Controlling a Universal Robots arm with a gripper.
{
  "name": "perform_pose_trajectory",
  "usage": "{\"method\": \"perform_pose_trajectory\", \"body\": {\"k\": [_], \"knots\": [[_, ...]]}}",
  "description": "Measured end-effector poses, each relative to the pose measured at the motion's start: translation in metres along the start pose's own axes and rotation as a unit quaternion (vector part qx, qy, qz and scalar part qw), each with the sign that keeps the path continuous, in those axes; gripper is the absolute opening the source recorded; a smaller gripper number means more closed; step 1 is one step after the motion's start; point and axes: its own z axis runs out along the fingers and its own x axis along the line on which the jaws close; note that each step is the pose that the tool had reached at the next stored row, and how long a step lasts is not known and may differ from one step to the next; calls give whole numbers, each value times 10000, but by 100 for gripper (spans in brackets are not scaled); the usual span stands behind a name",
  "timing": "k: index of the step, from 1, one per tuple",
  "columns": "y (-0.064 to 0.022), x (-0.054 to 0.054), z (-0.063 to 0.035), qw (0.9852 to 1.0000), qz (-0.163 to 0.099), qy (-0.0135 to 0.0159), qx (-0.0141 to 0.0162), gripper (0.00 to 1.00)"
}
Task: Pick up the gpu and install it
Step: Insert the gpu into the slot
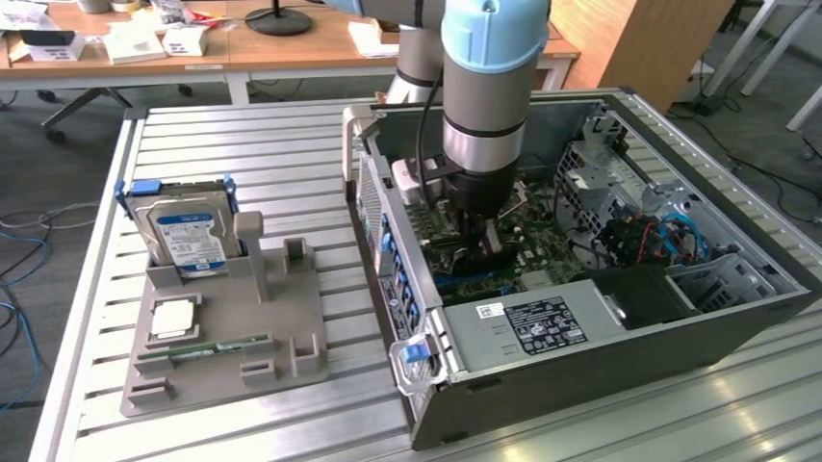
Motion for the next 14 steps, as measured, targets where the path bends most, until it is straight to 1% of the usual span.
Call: {"method": "perform_pose_trajectory", "body": {"k": [2,4,14], "knots": [[-6,-1,-37,10000,0,-1,0,33],[-16,-3,-95,10000,0,0,0,33],[-81,-16,-477,10000,0,0,0,33]]}}
